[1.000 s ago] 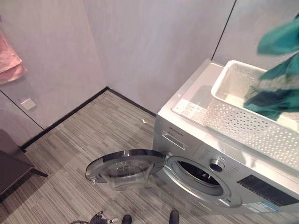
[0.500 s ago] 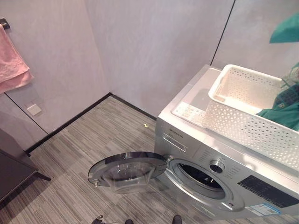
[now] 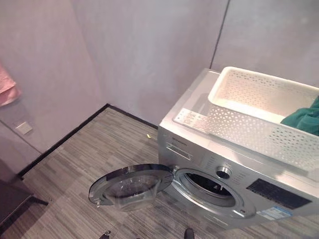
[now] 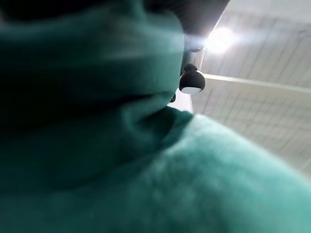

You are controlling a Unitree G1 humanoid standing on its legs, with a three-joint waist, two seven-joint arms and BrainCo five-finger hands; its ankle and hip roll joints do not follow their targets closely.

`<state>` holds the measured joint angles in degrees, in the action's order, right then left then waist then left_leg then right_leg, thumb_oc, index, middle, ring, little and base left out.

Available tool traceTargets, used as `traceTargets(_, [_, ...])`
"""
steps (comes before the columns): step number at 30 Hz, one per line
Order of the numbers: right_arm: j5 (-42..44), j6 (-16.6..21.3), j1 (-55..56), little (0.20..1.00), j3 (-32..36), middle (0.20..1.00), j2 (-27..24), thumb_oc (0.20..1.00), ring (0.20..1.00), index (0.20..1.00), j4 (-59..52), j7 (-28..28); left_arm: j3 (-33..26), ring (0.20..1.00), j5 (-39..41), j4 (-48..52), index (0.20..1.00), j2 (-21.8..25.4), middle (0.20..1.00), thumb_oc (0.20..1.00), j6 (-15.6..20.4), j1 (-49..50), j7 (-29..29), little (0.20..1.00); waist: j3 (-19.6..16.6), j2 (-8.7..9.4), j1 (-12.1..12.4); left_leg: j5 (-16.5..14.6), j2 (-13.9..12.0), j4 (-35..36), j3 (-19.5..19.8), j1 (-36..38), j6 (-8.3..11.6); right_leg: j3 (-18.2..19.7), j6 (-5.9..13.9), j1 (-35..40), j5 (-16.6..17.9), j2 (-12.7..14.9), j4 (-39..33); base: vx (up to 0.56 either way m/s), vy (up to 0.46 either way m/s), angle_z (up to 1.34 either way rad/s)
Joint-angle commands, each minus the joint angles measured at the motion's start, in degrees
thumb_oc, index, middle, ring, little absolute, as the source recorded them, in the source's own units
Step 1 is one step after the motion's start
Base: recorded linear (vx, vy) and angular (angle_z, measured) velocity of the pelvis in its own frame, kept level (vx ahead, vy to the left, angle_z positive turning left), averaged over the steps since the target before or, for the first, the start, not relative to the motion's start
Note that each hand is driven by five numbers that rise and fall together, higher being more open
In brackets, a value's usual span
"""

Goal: Grab the laundry basket,head to the washer,open it,put in the laundry and shut it.

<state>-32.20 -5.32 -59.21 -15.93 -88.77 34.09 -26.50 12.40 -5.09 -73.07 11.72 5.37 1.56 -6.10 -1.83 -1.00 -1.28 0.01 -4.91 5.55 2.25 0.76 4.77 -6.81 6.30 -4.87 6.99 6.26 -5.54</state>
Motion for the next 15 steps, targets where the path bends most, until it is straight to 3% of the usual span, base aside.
traceTargets(1, [1.46,-0.03,1.71,0.200,5.73,0.200,-1.61,0.200,0.200,0.200,-4.23,-2.50,2.09,1.000,-1.77,-3.09,1.000,2.70,1.000,1.000,1.48,-3.91,-1.17,1.000,-0.61,4.31,0.64,-5.38,1.62,-0.55,1.00,1.77,-1.95,-0.68,4.53,4.03,-4.15,3.48,0.70,-0.02,0.079,-0.17])
traceTargets(5, [0.82,-0.11,7.39,0.200,11.70,0.200,-0.26,0.200,0.200,0.200,-7.47,-2.57,2.89,1.000,-2.16,-2.34,1.000,2.76,1.000,1.000,1.42,-4.46,-0.87,1.000,-0.33,4.35,0.47,-5.33,2.04,-0.55,1.08,1.79,-2.37,-0.49,4.70,3.87,-3.99,3.80,1.07,-0.03,0.072,-0.02])
traceTargets(7, [0.43,-0.22,10.69,0.200,15.65,0.200,1.09,0.200,0.200,0.200,-10.07,-2.61,5.50,1.000,-3.97,-1.48,1.000,2.60,1.000,1.000,1.47,-5.61,-0.04,1.000,0.00,4.17,-0.04,-5.35,3.07,-0.55,1.41,1.60,-3.06,-0.78,5.17,3.48,-3.79,4.87,2.31,-0.07,0.178,0.02])
traceTargets(10, [-0.64,-1.01,10.13,0.200,16.16,0.200,2.02,0.200,0.200,0.200,-11.70,-2.45,9.73,1.000,-5.79,-0.31,1.000,3.13,1.000,1.000,1.82,-7.39,0.80,1.000,1.01,4.49,-0.39,-5.59,5.46,-0.55,1.68,1.24,-4.37,-0.08,6.25,2.18,-1.95,7.01,3.69,-0.08,0.218,0.05])
traceTargets(11, [-0.67,-1.07,9.52,0.200,15.60,0.200,1.99,0.200,0.200,0.200,-11.62,-2.41,9.69,1.000,-5.76,-0.32,1.000,3.07,1.000,1.000,1.82,-7.43,0.83,1.000,1.03,4.53,-0.30,-5.53,5.66,-0.55,1.53,1.20,-4.50,0.12,6.38,2.05,-1.88,7.19,3.71,-0.13,0.330,0.04])
traceTargets(12, [-1.86,-1.89,4.09,0.200,11.74,0.200,2.61,0.200,0.200,0.200,-11.69,-2.30,12.66,1.000,-6.36,0.72,1.000,3.99,1.000,1.000,2.46,-8.25,1.19,1.000,1.76,5.29,-0.01,-5.80,7.73,-0.55,0.76,1.35,-5.31,0.98,7.75,0.20,2.26,9.28,3.70,-0.11,0.273,0.00])
traceTargets(14, [-1.24,-2.08,-1.12,0.200,7.56,0.200,2.88,0.200,0.200,0.200,-10.31,-2.32,13.98,1.000,-6.29,1.21,1.000,4.57,1.000,1.000,2.83,-8.56,1.33,1.000,2.24,5.68,0.20,-5.49,8.31,-0.55,-0.03,1.15,-5.68,1.20,8.24,-1.21,4.40,10.12,3.97,-0.16,0.285,-0.37])
traceTargets(15, [-0.08,-2.03,-9.68,0.200,-0.12,0.200,3.12,0.200,0.200,0.200,-7.98,-2.46,14.54,1.000,-6.02,1.48,1.000,6.39,1.000,1.000,2.94,-9.10,1.26,1.000,2.80,6.00,1.04,-5.47,8.32,-0.55,-1.37,0.98,-6.14,0.84,7.82,-2.41,2.61,9.88,4.58,-0.16,0.208,-0.57])
